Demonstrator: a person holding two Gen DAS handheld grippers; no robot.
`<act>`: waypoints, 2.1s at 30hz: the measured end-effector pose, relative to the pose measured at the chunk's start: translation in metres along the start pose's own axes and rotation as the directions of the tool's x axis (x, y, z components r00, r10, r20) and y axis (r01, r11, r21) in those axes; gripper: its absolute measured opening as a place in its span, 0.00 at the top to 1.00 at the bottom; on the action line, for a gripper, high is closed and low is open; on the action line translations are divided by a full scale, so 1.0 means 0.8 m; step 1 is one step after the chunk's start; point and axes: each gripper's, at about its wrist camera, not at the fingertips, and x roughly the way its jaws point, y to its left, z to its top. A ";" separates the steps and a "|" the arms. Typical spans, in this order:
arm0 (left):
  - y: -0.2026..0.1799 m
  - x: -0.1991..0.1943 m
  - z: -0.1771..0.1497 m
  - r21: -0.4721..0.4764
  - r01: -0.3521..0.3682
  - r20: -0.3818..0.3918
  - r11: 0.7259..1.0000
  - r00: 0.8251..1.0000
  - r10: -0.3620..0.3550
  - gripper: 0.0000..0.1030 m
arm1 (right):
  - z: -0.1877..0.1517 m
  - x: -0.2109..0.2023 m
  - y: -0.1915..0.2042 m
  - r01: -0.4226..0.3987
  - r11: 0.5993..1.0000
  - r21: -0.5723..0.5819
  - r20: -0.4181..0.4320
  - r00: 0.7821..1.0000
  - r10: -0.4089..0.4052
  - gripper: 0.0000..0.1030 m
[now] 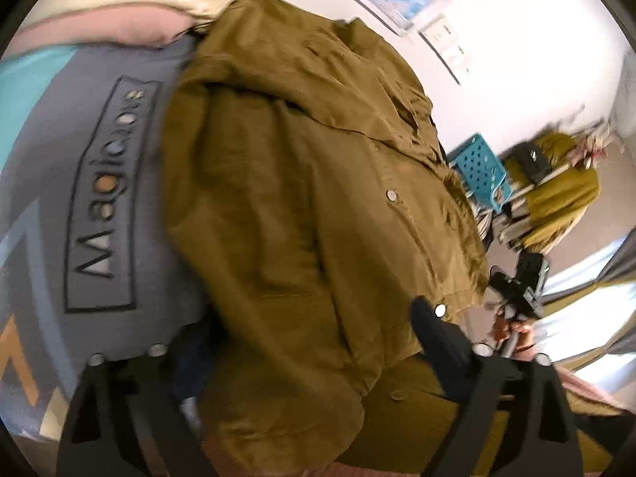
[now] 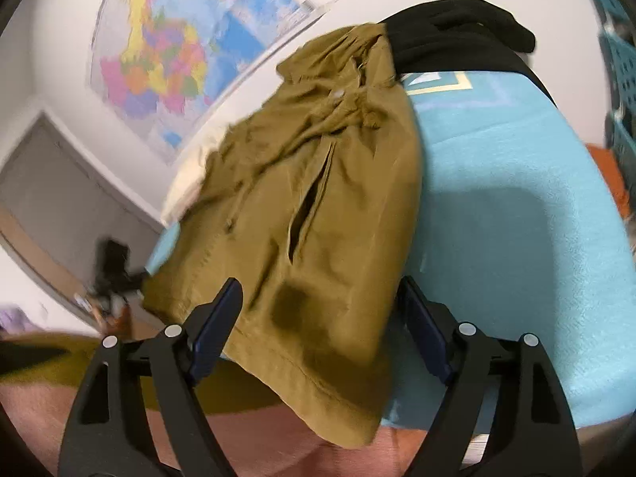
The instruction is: Fold large clothes
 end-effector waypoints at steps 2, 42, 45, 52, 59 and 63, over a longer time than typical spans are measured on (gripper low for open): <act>-0.015 0.009 0.000 0.065 -0.066 0.005 0.996 0.998 0.066 0.10 | -0.002 0.009 0.008 -0.023 1.000 -0.010 0.001 1.000 0.023 0.22; 0.026 -0.035 -0.011 0.030 -0.158 -0.014 0.987 0.987 0.158 0.89 | -0.061 0.005 0.044 -0.381 0.919 0.098 0.061 0.924 0.377 0.89; 0.016 -0.052 -0.002 0.015 -0.136 0.057 0.991 0.989 0.135 0.92 | -0.043 -0.015 0.057 -0.411 0.909 0.072 0.119 0.908 0.401 0.92; -0.007 -0.095 0.037 0.014 -0.060 0.178 0.998 0.982 0.057 0.93 | 0.018 -0.041 0.071 -0.444 0.895 0.027 0.251 0.870 0.424 0.92; -0.021 -0.115 0.098 0.057 -0.063 0.212 0.996 0.976 0.050 0.92 | 0.083 -0.044 0.077 -0.424 0.905 -0.009 0.306 0.861 0.407 0.92; -0.023 -0.118 0.136 0.052 -0.070 0.202 0.996 0.978 0.058 0.91 | 0.120 -0.038 0.073 -0.418 0.909 0.008 0.322 0.861 0.393 0.91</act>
